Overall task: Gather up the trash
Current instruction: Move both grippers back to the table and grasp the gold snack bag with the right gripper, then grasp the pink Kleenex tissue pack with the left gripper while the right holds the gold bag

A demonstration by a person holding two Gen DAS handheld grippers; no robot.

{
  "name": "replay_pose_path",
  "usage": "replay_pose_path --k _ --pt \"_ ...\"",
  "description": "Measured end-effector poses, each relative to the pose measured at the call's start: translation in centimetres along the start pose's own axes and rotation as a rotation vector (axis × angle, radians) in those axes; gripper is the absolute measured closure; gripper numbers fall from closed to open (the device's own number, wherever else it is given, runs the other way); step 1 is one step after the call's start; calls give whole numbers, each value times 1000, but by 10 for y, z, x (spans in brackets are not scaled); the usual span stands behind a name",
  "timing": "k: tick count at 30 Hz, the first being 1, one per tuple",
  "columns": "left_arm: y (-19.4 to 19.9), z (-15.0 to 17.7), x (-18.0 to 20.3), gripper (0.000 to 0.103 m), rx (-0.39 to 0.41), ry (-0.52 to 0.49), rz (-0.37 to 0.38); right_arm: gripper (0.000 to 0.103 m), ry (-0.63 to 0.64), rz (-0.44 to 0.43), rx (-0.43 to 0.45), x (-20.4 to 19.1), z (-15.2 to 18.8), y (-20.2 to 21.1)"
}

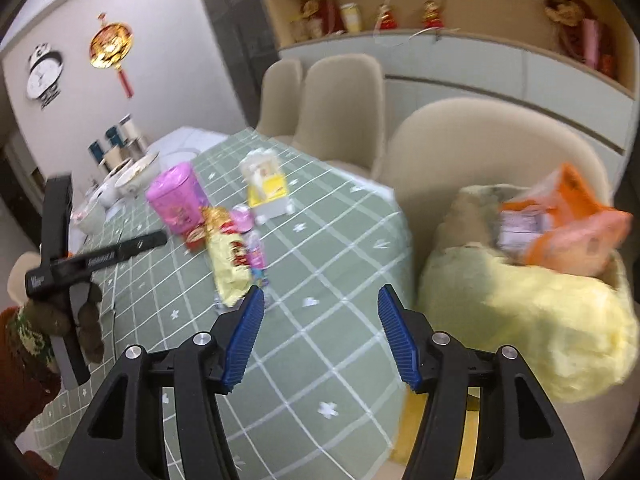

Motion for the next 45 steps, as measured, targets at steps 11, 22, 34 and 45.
replay_pose_path --k 11,22,34,45 --pt "20 16 -43 52 -8 69 -38 47 250 -63 -107 -86 -67 -118" --pt "-4 12 -51 52 -33 54 41 79 143 -117 -109 -54 -72 -103" --pt "-59 -26 -19 51 -83 71 3 79 -120 11 -82 31 -27 -57" --pt "-75 10 56 51 -180 23 1 79 -164 61 1 57 -9 -21"
Point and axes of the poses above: each gripper's, at about its wrist camera, not at the fingertips, and y roughly against the way its jaws point, x to its right, z to its underside, the point moved 2 cm from there along -y, roughly the way its jaws point, and after that the axes turned 12 degrees about -x, right-handed, at the moved point
